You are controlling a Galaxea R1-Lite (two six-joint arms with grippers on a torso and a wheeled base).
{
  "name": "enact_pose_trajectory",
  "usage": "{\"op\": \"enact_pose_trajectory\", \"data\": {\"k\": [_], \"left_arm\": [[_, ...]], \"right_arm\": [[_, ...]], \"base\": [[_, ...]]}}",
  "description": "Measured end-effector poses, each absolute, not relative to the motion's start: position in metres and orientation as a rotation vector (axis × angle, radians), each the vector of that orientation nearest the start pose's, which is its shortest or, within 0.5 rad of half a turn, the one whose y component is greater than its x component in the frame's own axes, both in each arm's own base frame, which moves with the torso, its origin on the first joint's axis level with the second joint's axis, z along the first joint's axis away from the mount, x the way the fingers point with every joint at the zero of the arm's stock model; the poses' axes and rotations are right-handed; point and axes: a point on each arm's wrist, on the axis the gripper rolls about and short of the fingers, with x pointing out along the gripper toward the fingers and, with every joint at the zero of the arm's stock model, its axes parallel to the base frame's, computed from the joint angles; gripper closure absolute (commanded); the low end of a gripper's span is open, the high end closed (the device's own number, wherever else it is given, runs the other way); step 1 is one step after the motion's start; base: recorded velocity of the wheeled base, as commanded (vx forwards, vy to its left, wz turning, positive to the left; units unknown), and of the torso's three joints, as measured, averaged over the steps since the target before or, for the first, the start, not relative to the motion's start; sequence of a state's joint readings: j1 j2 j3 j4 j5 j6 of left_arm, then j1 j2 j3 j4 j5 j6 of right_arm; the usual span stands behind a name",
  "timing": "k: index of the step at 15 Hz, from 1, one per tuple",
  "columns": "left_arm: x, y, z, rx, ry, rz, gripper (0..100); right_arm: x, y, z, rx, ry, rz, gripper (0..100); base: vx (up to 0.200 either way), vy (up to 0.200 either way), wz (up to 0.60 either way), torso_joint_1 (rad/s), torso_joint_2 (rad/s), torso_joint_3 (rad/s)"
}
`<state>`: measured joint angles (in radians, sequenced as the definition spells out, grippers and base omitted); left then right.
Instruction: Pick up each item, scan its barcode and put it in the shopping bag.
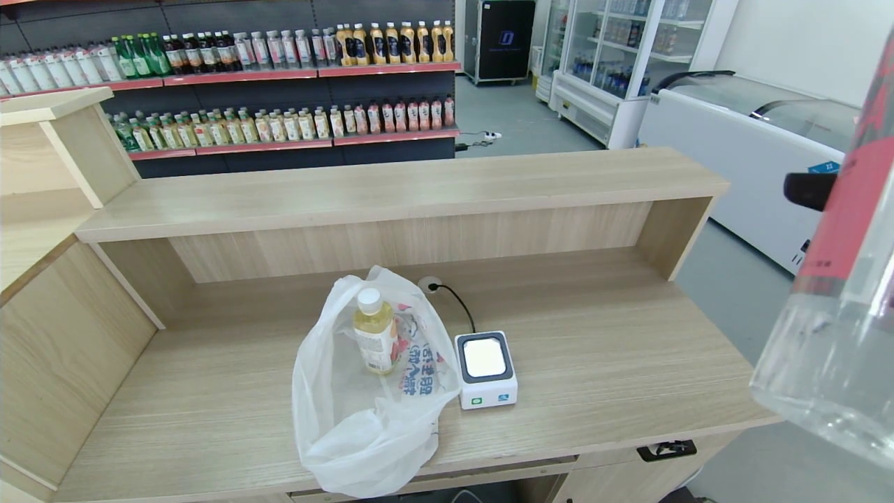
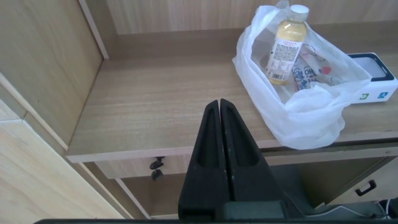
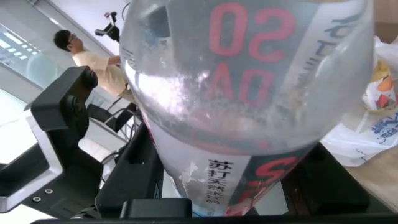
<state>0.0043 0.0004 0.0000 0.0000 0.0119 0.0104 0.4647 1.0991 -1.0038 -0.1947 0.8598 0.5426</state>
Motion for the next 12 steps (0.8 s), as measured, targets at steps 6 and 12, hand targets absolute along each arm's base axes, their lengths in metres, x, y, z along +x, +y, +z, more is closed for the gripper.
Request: {"op": "enact_pose_trajectory", "data": {"k": [6,12], "left_arm": [[-0.023,0.000,0.075,0.011,0.001,0.016,100],[-0.023,0.000,0.075,0.011,0.001,0.015,100]], "right_arm": [[0.115,0.081,0.345,0.502,0.286,1.346,100],[0.116,0.095,0.344,0.430,0.253,1.427,100]], "base": [[0.000,0.000,0.00,0.000,0.00,0.000],[0.000,0.000,0.00,0.000,0.00,0.000]]}}
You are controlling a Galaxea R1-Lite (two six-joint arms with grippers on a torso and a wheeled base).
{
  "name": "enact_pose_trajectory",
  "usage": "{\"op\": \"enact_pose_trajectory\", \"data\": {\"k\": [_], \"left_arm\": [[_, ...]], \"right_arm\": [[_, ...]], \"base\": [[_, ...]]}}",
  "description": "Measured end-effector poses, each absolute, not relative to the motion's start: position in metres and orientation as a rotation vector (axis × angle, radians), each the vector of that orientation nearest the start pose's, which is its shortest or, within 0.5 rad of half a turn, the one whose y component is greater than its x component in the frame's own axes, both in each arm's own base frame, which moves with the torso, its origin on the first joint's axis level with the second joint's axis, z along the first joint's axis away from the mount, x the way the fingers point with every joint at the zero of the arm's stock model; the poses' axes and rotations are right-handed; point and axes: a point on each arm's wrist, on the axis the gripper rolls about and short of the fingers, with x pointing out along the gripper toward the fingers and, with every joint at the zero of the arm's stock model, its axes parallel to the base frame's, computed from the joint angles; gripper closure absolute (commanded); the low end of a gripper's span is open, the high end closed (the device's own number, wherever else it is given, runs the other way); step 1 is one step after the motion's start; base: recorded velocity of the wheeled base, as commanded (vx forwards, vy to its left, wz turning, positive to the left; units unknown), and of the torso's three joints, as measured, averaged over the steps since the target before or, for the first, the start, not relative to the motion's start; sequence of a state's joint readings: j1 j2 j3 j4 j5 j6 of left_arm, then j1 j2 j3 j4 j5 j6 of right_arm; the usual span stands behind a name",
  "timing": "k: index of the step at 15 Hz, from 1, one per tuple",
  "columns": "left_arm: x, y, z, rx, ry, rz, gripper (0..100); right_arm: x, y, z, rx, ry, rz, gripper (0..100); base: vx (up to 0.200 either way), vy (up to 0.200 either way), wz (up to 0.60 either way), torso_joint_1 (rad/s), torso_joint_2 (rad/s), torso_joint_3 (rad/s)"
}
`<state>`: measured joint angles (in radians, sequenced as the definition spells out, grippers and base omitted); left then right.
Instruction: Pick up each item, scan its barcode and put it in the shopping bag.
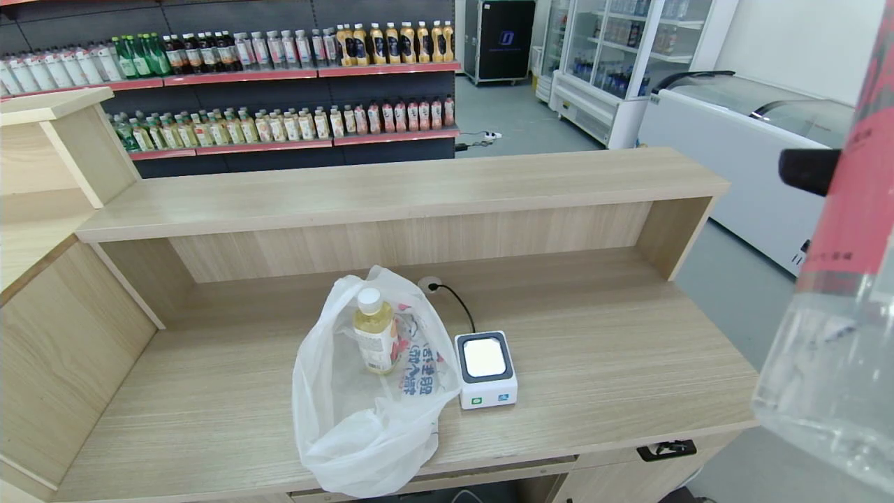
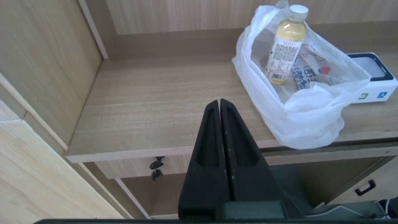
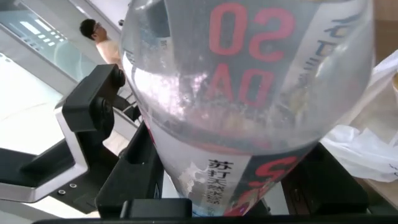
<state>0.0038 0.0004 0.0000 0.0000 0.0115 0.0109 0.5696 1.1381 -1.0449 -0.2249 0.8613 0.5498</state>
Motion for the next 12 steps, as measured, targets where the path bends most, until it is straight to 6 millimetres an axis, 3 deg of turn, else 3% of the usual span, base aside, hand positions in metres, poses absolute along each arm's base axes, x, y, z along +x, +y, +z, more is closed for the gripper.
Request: {"op": "enact_pose_trajectory", "data": {"k": [8,12], "left_arm": [[-0.023,0.000,0.075,0.011,0.001,0.016,100],[-0.023,0.000,0.075,0.010,0.001,0.015,100]], "right_arm": [[0.120,0.105,0.341,0.433,0.297,1.470,100],[0.120,0.106,0.329,0.414,0.333,1.487,100]], "base": [[0.000,0.000,0.00,0.000,0.00,0.000],[0.000,0.000,0.00,0.000,0.00,0.000]]}}
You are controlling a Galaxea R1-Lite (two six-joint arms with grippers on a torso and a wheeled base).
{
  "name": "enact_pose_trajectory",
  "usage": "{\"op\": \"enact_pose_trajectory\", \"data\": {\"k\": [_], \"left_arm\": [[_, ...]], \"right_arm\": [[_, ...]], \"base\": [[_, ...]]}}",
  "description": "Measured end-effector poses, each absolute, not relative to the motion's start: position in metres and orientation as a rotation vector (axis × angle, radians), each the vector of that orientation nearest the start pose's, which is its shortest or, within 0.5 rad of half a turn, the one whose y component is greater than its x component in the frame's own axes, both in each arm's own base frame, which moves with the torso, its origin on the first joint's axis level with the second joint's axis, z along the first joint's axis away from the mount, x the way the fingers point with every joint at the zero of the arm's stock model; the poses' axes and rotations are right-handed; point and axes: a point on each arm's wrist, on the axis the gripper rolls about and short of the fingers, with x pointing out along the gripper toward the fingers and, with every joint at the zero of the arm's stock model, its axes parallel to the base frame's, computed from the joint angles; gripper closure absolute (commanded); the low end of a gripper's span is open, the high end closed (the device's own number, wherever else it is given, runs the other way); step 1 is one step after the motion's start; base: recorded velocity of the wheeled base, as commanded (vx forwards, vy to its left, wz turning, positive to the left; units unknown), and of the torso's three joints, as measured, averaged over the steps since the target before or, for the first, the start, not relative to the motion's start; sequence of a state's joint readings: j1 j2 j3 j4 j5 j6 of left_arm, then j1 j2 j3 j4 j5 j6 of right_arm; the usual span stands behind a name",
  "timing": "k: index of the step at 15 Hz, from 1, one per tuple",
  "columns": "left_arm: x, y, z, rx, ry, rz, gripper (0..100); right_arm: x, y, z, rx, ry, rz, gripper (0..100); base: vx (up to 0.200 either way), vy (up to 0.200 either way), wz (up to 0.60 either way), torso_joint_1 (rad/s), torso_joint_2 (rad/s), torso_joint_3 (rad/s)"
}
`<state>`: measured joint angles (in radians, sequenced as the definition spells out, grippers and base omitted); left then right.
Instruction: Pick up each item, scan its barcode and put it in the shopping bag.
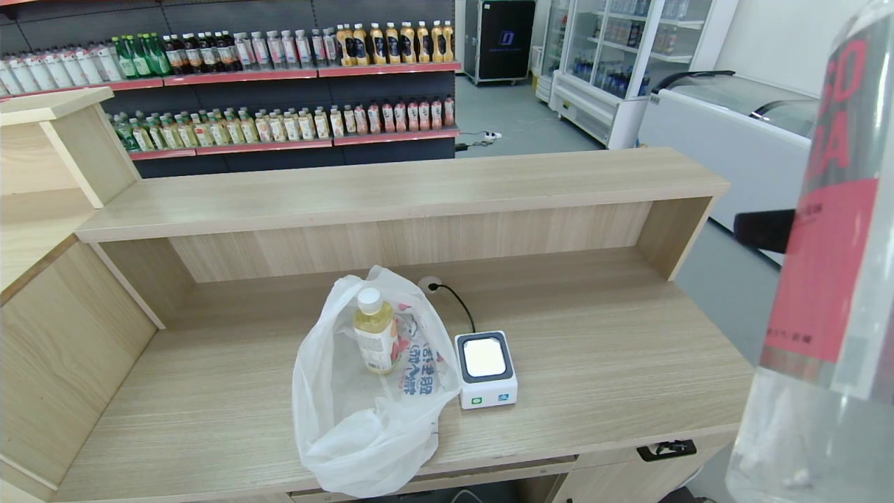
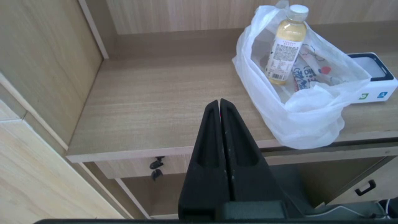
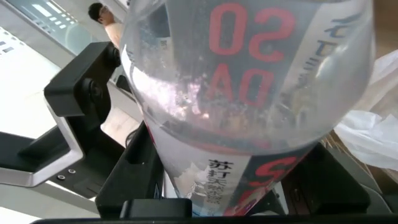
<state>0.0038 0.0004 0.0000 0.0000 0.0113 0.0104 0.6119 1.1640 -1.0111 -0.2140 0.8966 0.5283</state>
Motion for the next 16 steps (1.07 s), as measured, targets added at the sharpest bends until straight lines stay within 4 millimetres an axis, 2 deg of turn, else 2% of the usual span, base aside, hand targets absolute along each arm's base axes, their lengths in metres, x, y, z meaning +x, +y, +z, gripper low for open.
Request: {"op": "enact_pose_trajectory", "data": {"k": [7,16], "left_arm": [[-0.023,0.000,0.075,0.011,0.001,0.016,100],[-0.023,0.000,0.075,0.011,0.001,0.016,100]], "right_arm": [[0.125,0.108,0.317,0.381,0.387,1.463,100],[0.120,0.104,0.318,0.352,0.361,1.462,100]], "base": [[0.000,0.000,0.00,0.000,0.00,0.000],[0.000,0.000,0.00,0.000,0.00,0.000]]}}
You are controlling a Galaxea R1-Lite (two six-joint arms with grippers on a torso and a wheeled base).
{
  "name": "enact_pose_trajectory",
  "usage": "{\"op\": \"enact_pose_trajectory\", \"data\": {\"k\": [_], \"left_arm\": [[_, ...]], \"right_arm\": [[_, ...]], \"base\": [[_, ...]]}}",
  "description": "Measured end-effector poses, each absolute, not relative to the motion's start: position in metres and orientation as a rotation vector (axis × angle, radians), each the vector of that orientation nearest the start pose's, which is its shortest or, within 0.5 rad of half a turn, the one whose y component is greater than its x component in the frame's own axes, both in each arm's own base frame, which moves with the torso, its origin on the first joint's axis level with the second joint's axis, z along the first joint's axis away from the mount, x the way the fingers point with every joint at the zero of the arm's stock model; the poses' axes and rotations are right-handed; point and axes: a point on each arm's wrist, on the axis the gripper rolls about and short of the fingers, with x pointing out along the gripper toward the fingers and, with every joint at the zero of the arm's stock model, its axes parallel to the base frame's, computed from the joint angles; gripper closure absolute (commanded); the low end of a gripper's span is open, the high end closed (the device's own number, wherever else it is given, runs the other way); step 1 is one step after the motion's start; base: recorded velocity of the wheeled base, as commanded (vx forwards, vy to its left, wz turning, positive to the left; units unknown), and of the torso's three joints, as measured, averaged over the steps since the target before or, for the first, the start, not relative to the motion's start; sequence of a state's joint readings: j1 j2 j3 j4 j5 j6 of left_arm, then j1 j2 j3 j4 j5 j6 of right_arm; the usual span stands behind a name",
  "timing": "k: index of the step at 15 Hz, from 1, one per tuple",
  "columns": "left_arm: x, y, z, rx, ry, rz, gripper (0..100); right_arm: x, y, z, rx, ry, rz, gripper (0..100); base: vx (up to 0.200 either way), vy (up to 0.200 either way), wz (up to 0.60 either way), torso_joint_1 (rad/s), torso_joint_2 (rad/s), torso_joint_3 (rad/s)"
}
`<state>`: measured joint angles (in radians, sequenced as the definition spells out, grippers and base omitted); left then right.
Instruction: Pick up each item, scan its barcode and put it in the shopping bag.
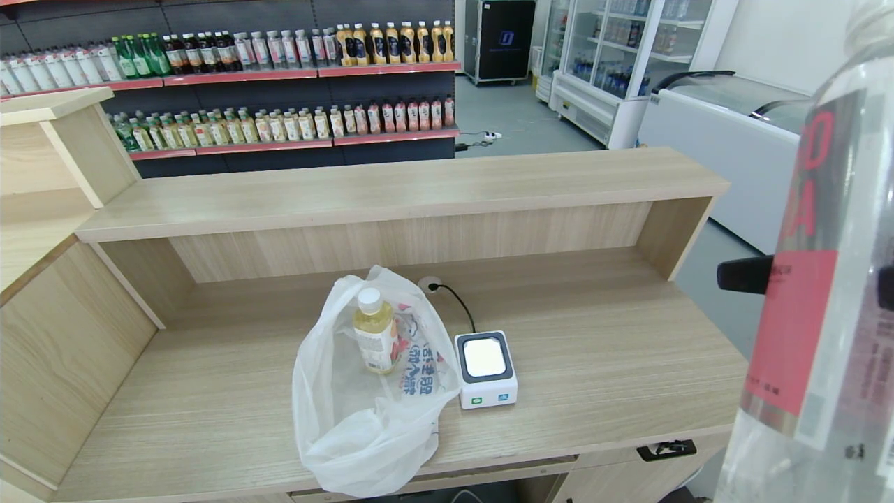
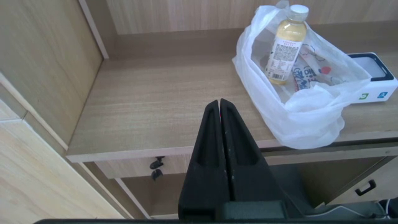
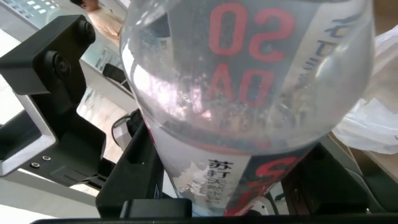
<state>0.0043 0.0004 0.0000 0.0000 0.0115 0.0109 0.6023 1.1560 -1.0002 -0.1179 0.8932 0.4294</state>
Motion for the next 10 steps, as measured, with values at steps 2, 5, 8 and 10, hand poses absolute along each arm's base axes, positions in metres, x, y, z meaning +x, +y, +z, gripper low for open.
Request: {"op": "enact_pose_trajectory", "data": {"k": [2,5,8,10], "left_arm": [[-0.023,0.000,0.075,0.010,0.001,0.015,100],[-0.023,0.000,0.075,0.011,0.001,0.017,100],[-0.023,0.000,0.075,0.011,0.001,0.016,100],[-0.023,0.000,0.075,0.011,0.001,0.016,100]], "right_arm": [[0.120,0.099,0.320,0.326,0.320,1.441,100],[0.127,0.082,0.322,0.271,0.226,1.311,100],[0.150,0.049,0.313,0.115,0.103,0.863,100],[0.162,0.030,0.298,0.005,0.096,0.651,100]], "base": [[0.000,0.000,0.00,0.000,0.00,0.000],[0.000,0.000,0.00,0.000,0.00,0.000],[0.000,0.000,0.00,0.000,0.00,0.000],[0.000,0.000,0.00,0.000,0.00,0.000]]}}
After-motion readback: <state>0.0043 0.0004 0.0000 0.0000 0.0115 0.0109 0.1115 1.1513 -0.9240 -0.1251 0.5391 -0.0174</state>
